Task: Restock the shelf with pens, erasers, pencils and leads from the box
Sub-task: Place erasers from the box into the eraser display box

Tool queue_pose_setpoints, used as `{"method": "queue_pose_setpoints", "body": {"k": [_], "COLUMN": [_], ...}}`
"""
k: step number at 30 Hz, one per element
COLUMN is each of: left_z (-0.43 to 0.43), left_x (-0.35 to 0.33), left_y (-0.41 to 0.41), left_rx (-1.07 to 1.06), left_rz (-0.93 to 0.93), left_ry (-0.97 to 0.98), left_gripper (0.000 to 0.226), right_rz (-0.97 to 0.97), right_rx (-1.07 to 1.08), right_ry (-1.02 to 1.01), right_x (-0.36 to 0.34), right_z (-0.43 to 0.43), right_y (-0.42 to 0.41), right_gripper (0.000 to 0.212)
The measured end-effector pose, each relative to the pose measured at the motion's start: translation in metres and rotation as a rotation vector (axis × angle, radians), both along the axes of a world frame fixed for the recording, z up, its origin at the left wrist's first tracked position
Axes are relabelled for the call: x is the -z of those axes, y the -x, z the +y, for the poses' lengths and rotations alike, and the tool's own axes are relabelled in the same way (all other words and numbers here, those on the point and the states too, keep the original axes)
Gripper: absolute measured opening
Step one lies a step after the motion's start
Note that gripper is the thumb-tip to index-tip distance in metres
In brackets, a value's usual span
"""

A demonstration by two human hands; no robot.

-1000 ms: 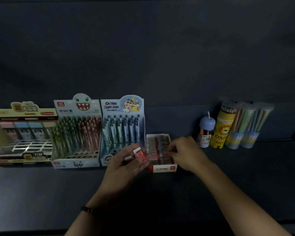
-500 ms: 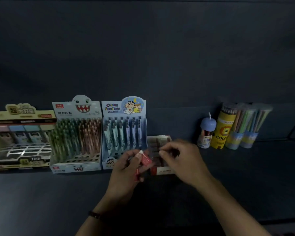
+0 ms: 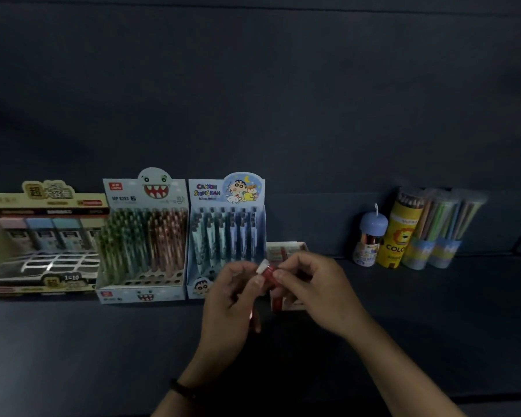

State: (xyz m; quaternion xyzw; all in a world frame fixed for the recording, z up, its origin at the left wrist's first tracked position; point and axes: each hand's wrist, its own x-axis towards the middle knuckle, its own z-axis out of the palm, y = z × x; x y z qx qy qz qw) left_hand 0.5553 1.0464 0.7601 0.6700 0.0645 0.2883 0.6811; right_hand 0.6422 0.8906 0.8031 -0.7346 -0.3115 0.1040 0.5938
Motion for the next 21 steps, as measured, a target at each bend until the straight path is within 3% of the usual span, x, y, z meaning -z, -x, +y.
{"method": "queue_pose_setpoints", "body": {"k": [4,9,12,14,17,21], "left_z": [0.0,0.001,0.002,0.004,0.006,0.009], "left_x": [0.004,0.007,0.009,0.011,0.014,0.016], "left_y": [-0.001,-0.003,-0.002,-0.001,0.0,0.001], "left_rx": [-0.063,0.011,-0.004,-0.014,-0.01,-0.069], "left_rz": [-0.01,0.013,0.008,0.028,0.112,0.112], "left_ry": [-0.032,0.074,-0.036,-0.098,-0.073,-0.239], "left_gripper": [0.011,0.01,0.015,0.019,0.044,0.051], "right_rz": [-0.123,-0.09,-0.181,-0.278,-0.445,-0.469], "right_rx": [0.02,0.072,0.061,0.067,0.137,0.114], "right_ry": [0.032,-0.007,0.046,0.111,0.295,0.445], "right_x": [0.004,0.012,0.014,0.013,0.012,0.013], "right_z": [-0.001,-0.003,-0.008,-0.014,-0.021,-0.02], "right_y": [-0.002,-0.005,-0.012,-0.02,-0.038,-0.052], "right_gripper": [0.003,0.013,0.015,0.016,0.017,0.012]}}
